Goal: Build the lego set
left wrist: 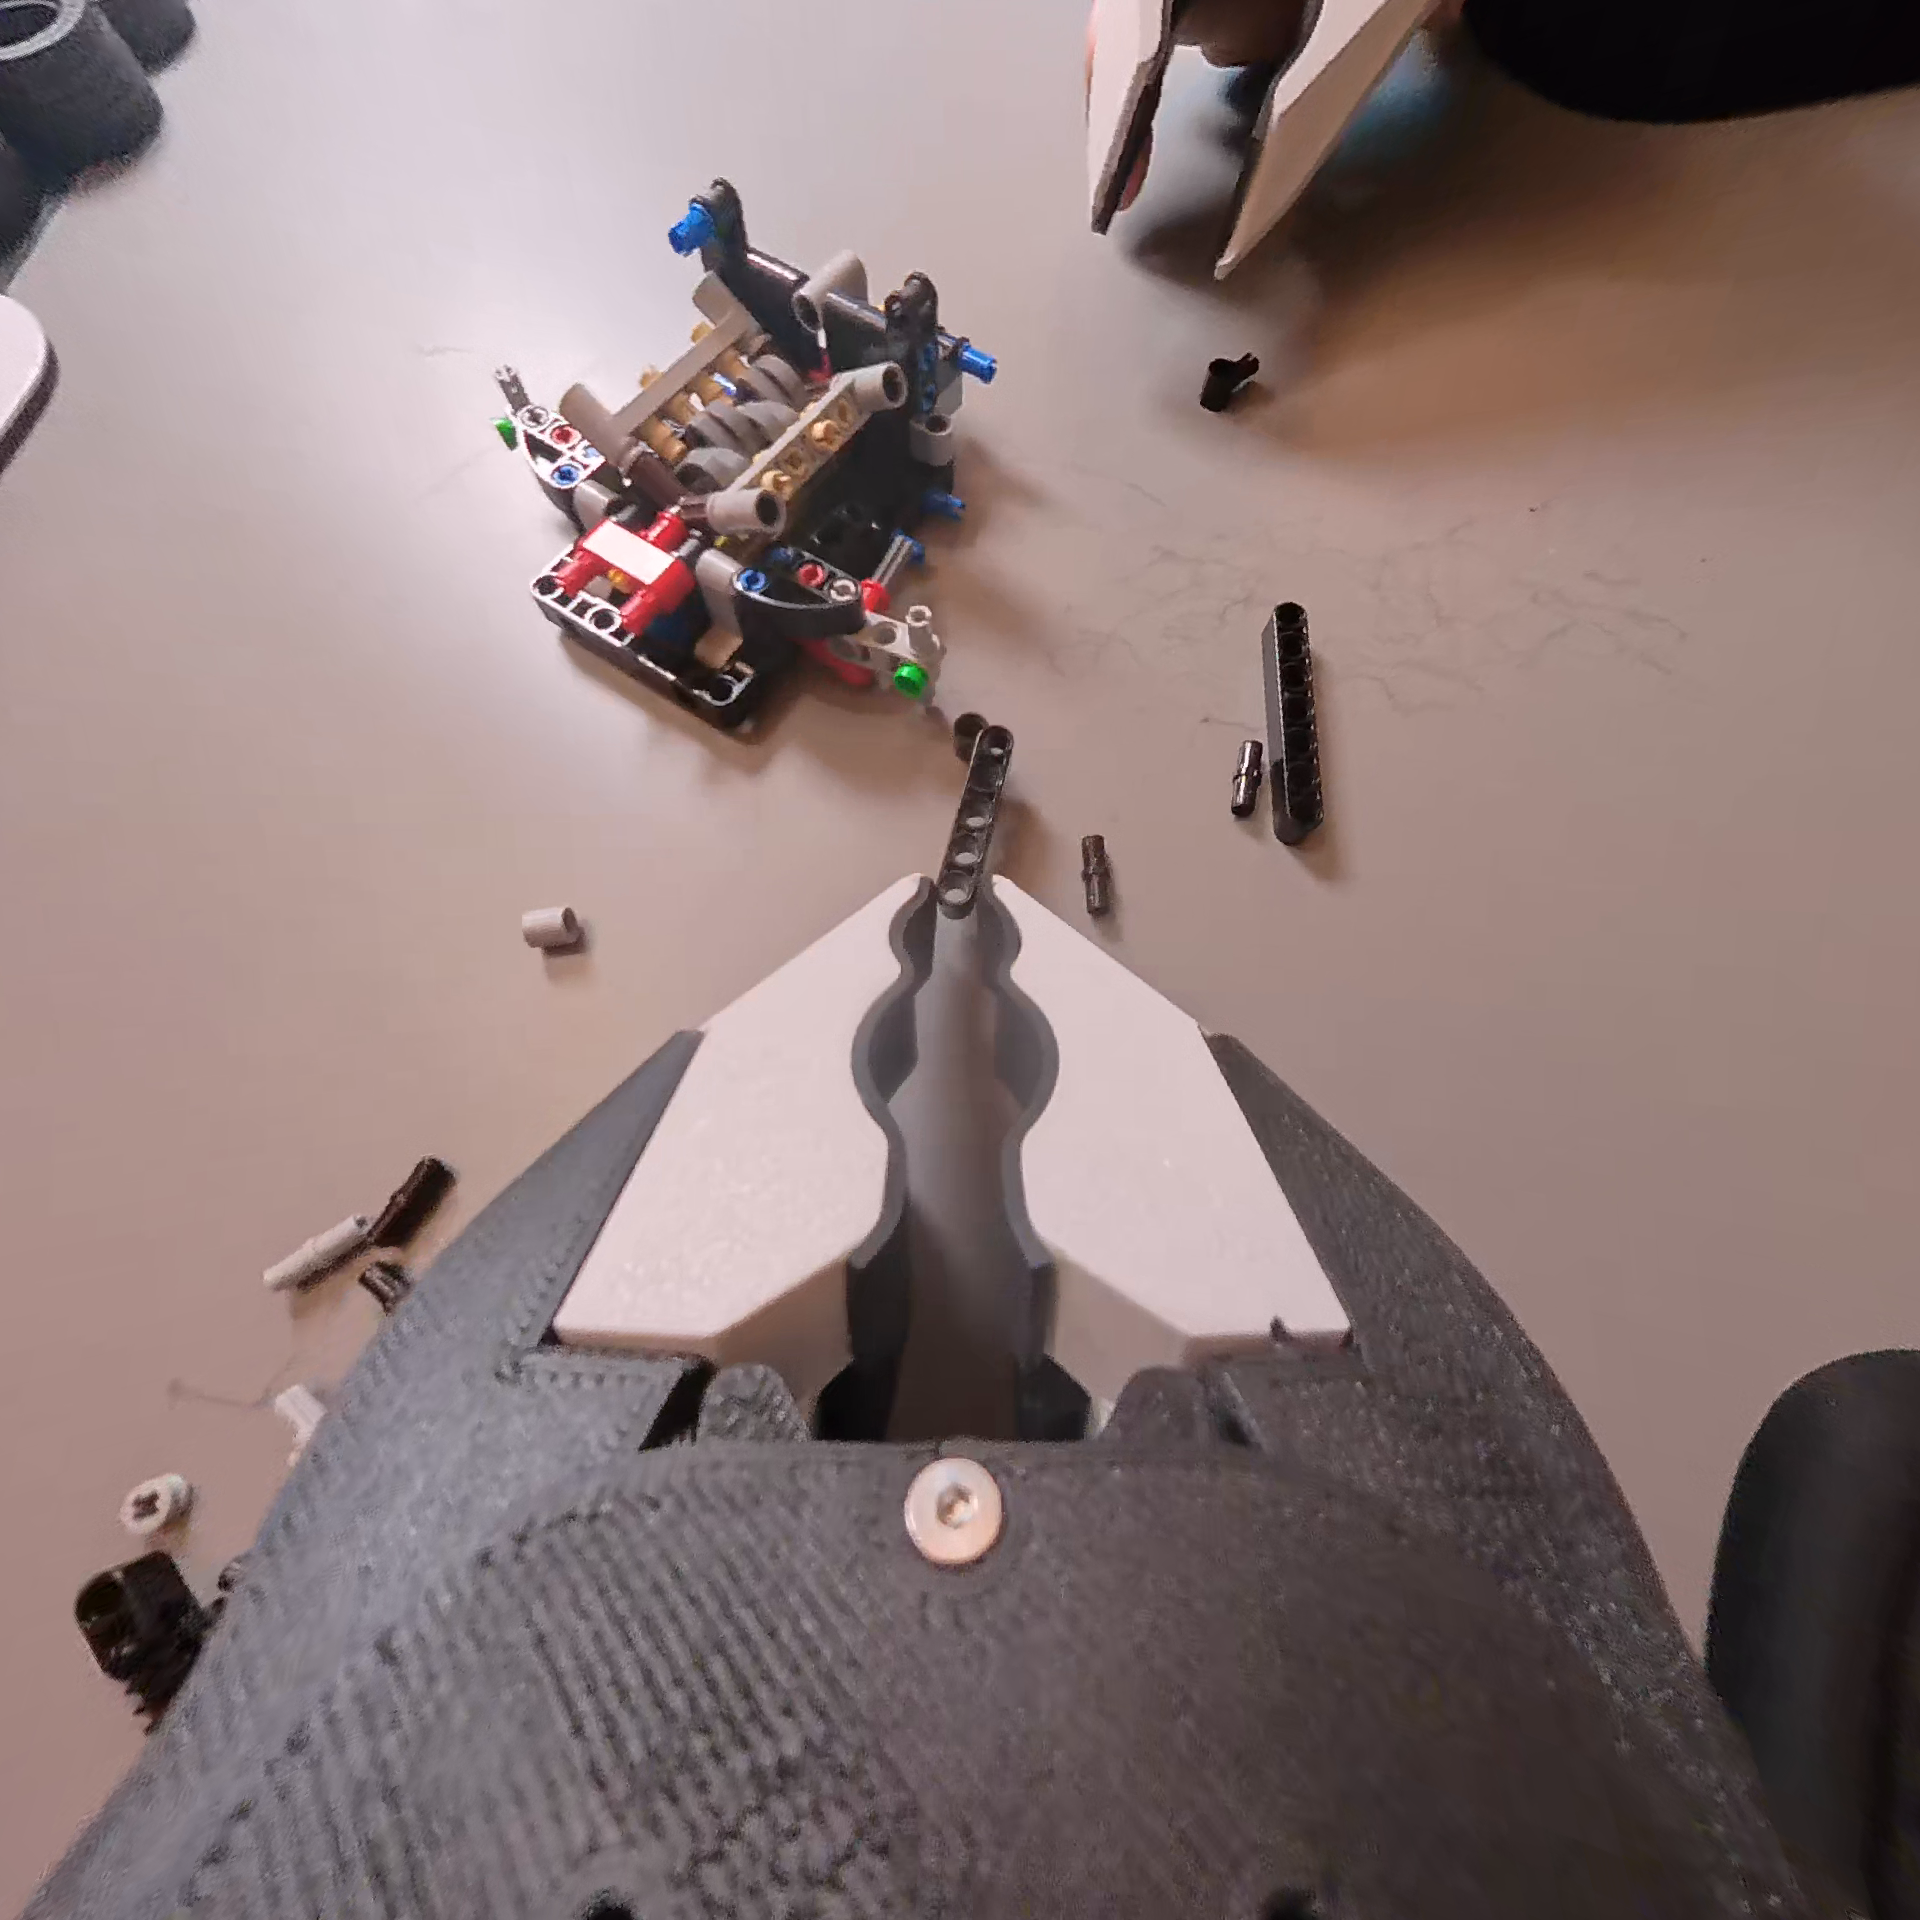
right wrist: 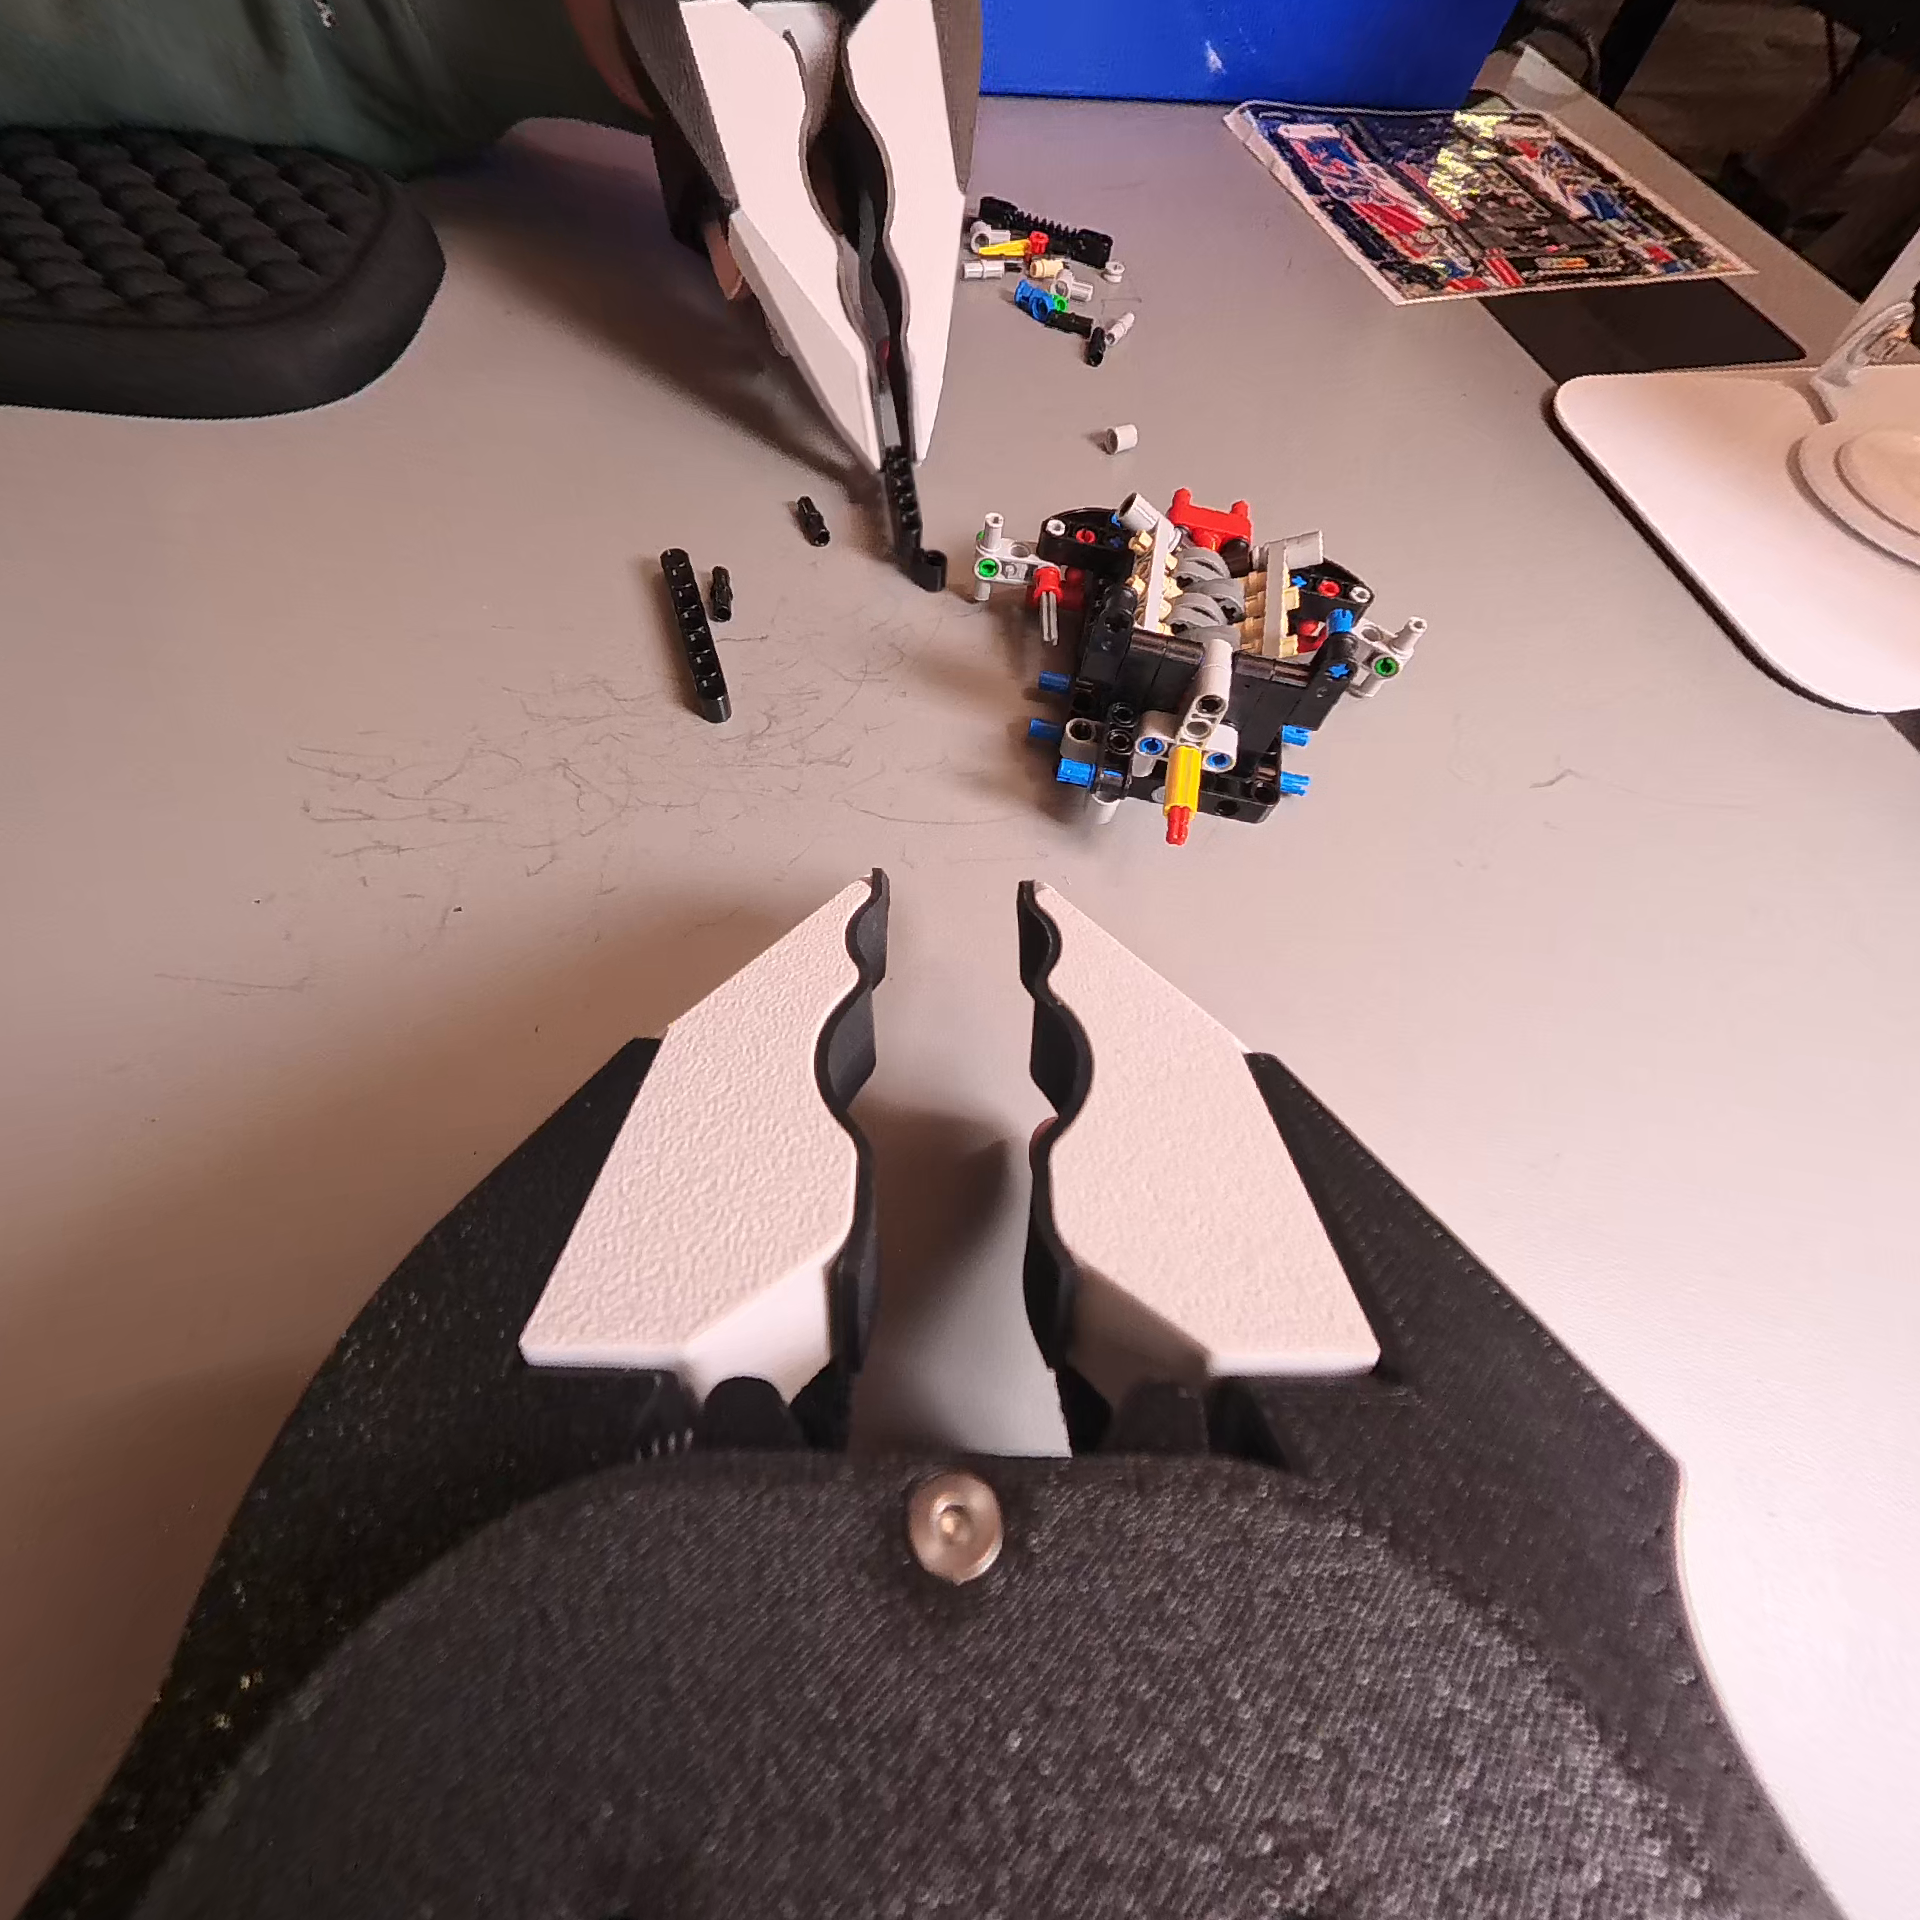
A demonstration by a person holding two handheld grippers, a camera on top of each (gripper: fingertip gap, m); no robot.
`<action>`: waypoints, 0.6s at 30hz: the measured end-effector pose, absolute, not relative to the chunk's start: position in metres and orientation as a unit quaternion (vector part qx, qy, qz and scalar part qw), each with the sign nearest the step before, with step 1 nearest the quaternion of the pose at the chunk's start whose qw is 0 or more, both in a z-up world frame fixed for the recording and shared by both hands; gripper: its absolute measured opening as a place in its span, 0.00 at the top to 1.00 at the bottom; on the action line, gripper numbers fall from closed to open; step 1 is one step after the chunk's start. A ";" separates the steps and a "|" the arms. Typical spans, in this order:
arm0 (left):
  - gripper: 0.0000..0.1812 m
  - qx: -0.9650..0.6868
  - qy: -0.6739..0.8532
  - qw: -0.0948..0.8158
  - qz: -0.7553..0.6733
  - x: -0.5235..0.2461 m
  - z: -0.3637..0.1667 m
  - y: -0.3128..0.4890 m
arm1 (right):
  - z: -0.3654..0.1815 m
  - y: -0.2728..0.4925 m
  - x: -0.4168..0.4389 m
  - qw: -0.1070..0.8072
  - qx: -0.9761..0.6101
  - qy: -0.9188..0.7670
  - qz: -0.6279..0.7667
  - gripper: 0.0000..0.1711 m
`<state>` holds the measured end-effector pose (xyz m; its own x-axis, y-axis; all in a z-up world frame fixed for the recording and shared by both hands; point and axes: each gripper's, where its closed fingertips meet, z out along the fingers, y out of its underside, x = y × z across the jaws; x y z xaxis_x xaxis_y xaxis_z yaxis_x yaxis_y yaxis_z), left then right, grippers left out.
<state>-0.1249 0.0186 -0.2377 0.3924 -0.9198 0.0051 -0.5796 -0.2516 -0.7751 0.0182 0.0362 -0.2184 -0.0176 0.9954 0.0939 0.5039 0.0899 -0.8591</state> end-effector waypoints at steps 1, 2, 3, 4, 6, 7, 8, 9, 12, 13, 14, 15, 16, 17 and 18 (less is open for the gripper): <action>0.97 -0.757 0.492 0.360 -0.235 -0.125 -0.237 0.018 | -0.218 0.036 0.018 0.377 -0.591 -0.635 0.326 0.86; 0.97 -0.760 0.489 0.361 -0.230 -0.126 -0.236 0.018 | -0.218 0.036 0.018 0.377 -0.590 -0.635 0.326 0.86; 0.97 -0.763 0.486 0.364 -0.223 -0.126 -0.235 0.019 | -0.218 0.036 0.018 0.377 -0.590 -0.635 0.325 0.86; 0.97 -0.764 0.483 0.367 -0.218 -0.126 -0.234 0.021 | -0.218 0.036 0.018 0.377 -0.590 -0.635 0.325 0.86; 0.97 -0.768 0.476 0.373 -0.212 -0.127 -0.232 0.023 | -0.218 0.036 0.018 0.377 -0.590 -0.636 0.324 0.86; 0.97 -0.770 0.471 0.376 -0.210 -0.128 -0.231 0.024 | -0.219 0.036 0.019 0.378 -0.590 -0.636 0.324 0.86; 0.97 -0.772 0.466 0.380 -0.208 -0.128 -0.230 0.025 | -0.219 0.036 0.019 0.378 -0.590 -0.636 0.323 0.86; 0.97 -0.772 0.461 0.385 -0.208 -0.128 -0.228 0.026 | -0.218 0.036 0.019 0.379 -0.590 -0.636 0.323 0.86; 0.97 -0.771 0.453 0.400 -0.200 -0.126 -0.221 0.025 | -0.218 0.037 0.019 0.381 -0.590 -0.634 0.323 0.86; 0.97 -0.768 0.455 0.405 -0.196 -0.123 -0.217 0.024 | -0.217 0.037 0.019 0.382 -0.590 -0.633 0.324 0.86; 0.97 -0.764 0.459 0.410 -0.193 -0.119 -0.214 0.022 | -0.216 0.038 0.019 0.383 -0.590 -0.632 0.324 0.86; 0.97 -0.759 0.463 0.416 -0.190 -0.115 -0.210 0.019 | -0.215 0.037 0.018 0.384 -0.590 -0.631 0.326 0.86; 0.97 -0.755 0.468 0.420 -0.186 -0.110 -0.207 0.017 | -0.214 0.037 0.018 0.386 -0.589 -0.630 0.327 0.86; 0.97 -0.750 0.473 0.424 -0.183 -0.104 -0.204 0.014 | -0.212 0.036 0.017 0.388 -0.588 -0.629 0.330 0.86; 0.97 -0.745 0.479 0.429 -0.181 -0.099 -0.200 0.011 | -0.210 0.035 0.016 0.390 -0.586 -0.627 0.334 0.86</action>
